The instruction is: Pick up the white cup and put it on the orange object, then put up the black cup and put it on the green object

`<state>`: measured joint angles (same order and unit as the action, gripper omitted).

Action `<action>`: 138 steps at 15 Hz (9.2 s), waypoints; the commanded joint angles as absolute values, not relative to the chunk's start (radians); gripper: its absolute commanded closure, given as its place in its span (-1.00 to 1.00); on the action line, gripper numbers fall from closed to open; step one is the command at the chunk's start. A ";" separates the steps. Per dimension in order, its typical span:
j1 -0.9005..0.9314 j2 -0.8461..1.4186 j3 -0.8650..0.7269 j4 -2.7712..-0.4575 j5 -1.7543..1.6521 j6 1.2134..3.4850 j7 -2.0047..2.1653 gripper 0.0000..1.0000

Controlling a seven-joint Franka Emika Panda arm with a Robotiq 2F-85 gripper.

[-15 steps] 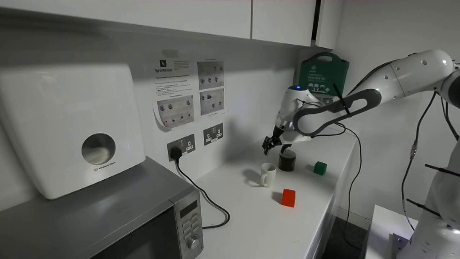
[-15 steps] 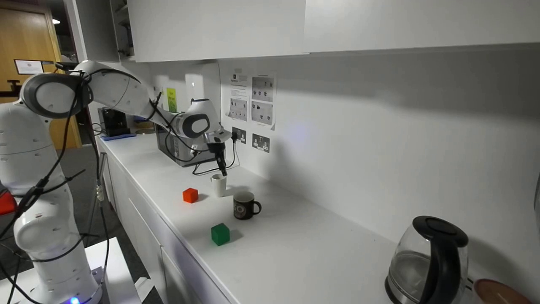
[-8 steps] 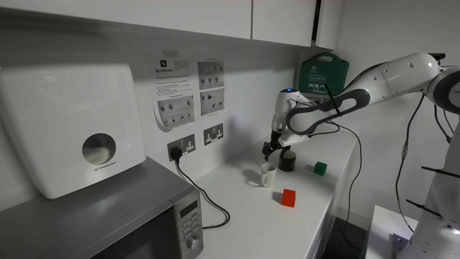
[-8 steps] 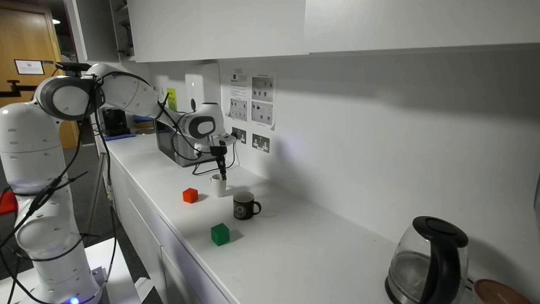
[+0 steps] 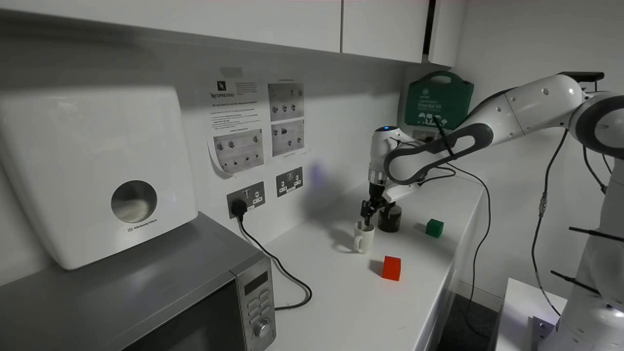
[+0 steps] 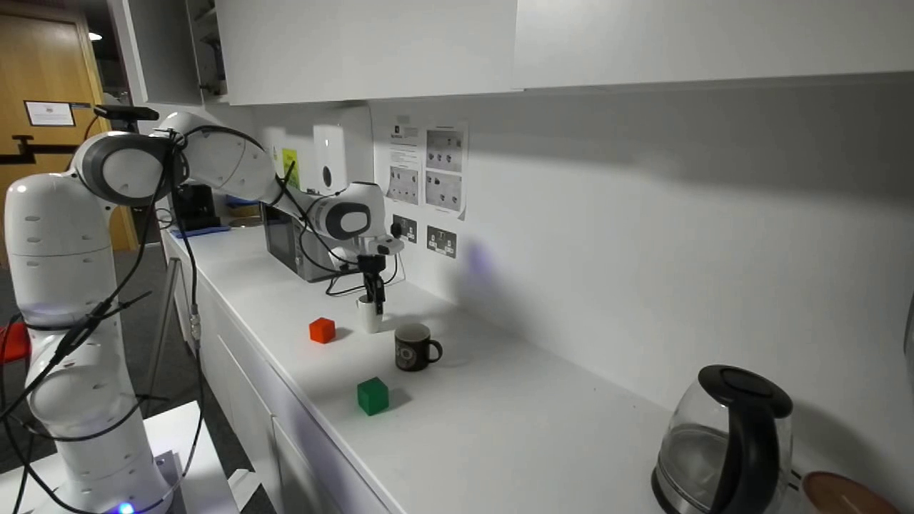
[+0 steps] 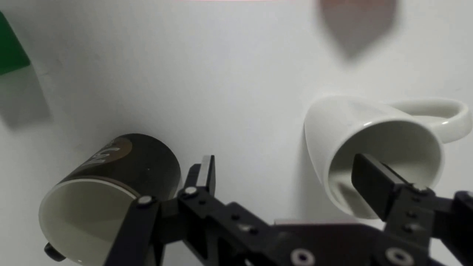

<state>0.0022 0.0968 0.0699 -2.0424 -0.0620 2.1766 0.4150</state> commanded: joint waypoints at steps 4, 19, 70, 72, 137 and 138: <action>0.013 0.129 0.043 -1.993 -0.026 2.147 0.328 -1.00; 0.010 0.196 0.034 -1.932 0.032 2.141 0.263 -0.44; 0.099 -0.324 0.117 -2.343 0.027 2.102 0.173 0.96; 0.099 -0.320 0.115 -2.345 0.031 2.103 0.172 0.96; 0.082 -0.345 0.058 -2.313 0.119 2.100 0.114 -1.00; 0.077 -0.359 0.052 -2.316 0.122 2.108 0.118 -1.00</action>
<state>0.0929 -0.2946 0.0750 -2.3074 0.0880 2.1160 0.1572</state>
